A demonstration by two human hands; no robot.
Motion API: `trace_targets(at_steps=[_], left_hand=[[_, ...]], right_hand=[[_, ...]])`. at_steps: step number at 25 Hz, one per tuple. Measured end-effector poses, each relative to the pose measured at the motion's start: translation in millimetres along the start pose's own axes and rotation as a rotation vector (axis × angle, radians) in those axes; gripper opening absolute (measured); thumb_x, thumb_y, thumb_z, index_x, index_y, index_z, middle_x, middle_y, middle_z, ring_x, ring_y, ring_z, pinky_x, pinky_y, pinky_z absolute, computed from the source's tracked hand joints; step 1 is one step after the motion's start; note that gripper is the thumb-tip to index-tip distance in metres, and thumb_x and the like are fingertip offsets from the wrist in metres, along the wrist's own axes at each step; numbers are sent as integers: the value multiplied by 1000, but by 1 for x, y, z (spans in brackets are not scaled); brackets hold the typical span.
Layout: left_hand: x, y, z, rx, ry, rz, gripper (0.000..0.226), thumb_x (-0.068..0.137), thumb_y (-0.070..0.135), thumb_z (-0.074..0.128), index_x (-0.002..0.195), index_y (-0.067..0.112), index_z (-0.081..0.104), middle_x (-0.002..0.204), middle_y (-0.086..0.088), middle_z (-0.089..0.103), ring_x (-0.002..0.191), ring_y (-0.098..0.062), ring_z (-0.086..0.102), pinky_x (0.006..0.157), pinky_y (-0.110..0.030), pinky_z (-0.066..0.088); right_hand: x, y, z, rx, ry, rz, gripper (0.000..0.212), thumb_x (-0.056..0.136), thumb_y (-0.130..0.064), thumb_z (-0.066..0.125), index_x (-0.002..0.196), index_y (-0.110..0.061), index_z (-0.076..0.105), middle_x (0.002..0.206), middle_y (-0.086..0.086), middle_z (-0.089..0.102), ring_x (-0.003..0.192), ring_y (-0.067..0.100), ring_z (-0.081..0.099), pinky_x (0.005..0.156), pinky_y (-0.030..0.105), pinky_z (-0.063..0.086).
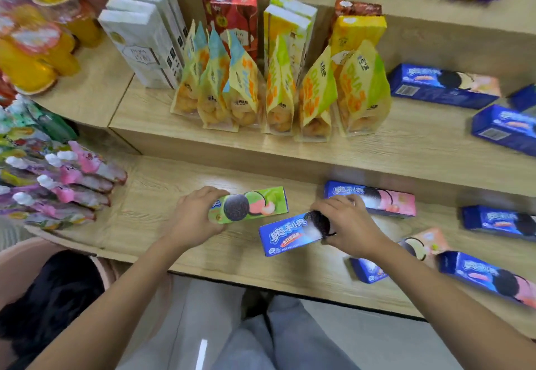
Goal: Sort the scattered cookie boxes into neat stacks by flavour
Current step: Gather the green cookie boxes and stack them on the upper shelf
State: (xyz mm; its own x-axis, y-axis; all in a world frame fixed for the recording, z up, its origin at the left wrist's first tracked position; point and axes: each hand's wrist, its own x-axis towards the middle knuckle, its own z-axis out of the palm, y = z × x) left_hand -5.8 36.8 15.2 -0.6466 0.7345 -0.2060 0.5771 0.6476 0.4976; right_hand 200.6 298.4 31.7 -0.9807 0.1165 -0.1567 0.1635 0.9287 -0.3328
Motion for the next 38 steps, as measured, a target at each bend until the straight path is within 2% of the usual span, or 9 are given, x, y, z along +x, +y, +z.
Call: trace_targets(at_steps=[3,6,10,15,17,21,30,34,38], left_hand=[[-1,43,-6,-15,-14,95,67,50,41,71,115,26,58,111,2,63,102,-22,58,86,-44,45],[-2,100,-1,-41,-45,202,65,51,42,71,113,27,58,107,3,64,96,-22,58,78,-37,46],[-2,182,15,-46,-67,297,63,51,42,68,112,31,58,105,7,60,95,-19,55,76,-38,46],[-1,300,62,-91,-66,381,67,47,53,61,109,28,60,104,2,61,95,-22,57,79,-41,47],[-3,344,87,-119,-59,388,66,47,50,66,108,26,61,101,2,61,92,-19,56,76,-36,45],[-5,409,130,-192,-78,373,70,51,32,84,116,25,59,109,6,59,103,-15,53,80,-26,36],[71,471,163,-153,-58,336,66,50,29,86,111,17,63,105,-4,64,96,-18,54,77,-29,35],[106,484,168,-98,-49,305,64,53,24,86,111,20,61,108,-7,64,100,-27,56,81,-37,42],[120,486,173,-79,-35,256,66,53,22,87,114,22,59,109,-4,63,101,-24,55,84,-39,43]], right_hand=[[-58,10,-37,38,91,179,68,49,-29,84,110,-22,56,107,0,67,103,27,57,84,46,35],[-130,28,-70,33,205,341,68,45,-24,88,107,-20,60,105,3,68,101,29,59,81,44,35],[-222,61,-97,9,272,518,69,46,-22,88,109,-22,59,106,-1,67,102,28,58,87,43,32],[-331,130,-111,13,330,618,70,45,-22,88,108,-23,59,106,-3,67,103,26,57,88,41,30],[-367,159,-112,26,335,650,69,46,-22,87,108,-23,59,106,-4,66,103,25,56,87,40,29],[-411,211,-111,4,267,665,66,50,-29,83,110,-28,55,109,-7,65,104,20,54,85,38,29],[-374,332,-103,-50,282,559,65,50,-28,84,109,-22,56,107,-2,65,102,24,56,83,38,25],[-327,370,-79,-26,249,484,63,51,-33,82,108,-21,58,105,4,64,99,27,58,82,44,36],[-293,391,-46,-2,211,404,68,45,-25,85,107,-17,59,97,8,61,90,31,57,77,41,37]])
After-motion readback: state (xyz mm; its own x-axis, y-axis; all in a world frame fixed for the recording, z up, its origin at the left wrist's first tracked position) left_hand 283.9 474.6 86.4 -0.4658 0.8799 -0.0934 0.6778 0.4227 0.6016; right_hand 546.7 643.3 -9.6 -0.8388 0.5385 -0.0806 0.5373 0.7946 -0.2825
